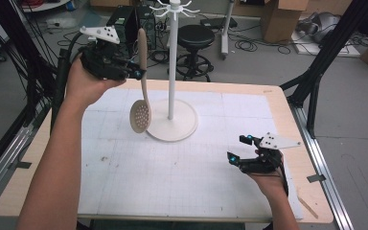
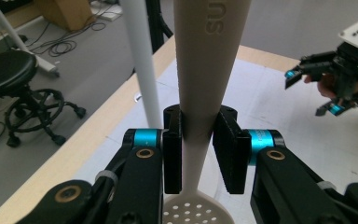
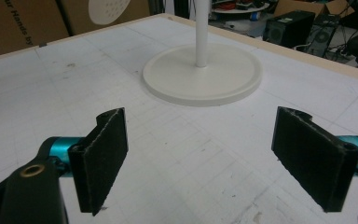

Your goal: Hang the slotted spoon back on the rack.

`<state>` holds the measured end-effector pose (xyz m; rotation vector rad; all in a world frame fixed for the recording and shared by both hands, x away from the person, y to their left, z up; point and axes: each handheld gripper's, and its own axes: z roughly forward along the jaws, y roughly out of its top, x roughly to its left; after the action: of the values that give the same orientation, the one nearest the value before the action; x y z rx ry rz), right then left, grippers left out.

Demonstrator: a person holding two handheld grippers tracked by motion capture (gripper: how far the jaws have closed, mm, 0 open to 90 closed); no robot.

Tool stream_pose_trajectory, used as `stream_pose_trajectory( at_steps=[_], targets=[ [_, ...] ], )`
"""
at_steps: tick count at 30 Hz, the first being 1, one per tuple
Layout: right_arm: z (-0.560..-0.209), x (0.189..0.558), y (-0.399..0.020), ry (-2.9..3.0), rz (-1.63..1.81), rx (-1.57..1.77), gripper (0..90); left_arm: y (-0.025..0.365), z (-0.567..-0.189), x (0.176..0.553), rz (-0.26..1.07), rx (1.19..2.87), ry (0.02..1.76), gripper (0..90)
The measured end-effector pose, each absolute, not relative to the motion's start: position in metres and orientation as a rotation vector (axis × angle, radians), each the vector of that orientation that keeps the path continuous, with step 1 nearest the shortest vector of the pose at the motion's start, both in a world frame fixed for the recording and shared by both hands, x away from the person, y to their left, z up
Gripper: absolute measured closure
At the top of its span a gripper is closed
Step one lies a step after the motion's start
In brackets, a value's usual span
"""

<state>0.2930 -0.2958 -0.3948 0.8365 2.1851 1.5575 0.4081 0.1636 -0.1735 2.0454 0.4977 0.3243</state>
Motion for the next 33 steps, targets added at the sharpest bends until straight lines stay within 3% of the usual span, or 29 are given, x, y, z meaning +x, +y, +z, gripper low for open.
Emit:
stream_pose_trajectory(
  at_steps=[9,33],
  targets=[
    [-0.394,0.293,-0.298,2.167,1.600,0.839,17.5,0.150,-0.151,0.420,0.371,2.072,0.533,74.0],
    [-0.394,0.293,-0.299,2.170,1.600,0.844,17.5,0.131,-0.150,0.441,0.375,2.151,0.560,74.0]
  ],
)
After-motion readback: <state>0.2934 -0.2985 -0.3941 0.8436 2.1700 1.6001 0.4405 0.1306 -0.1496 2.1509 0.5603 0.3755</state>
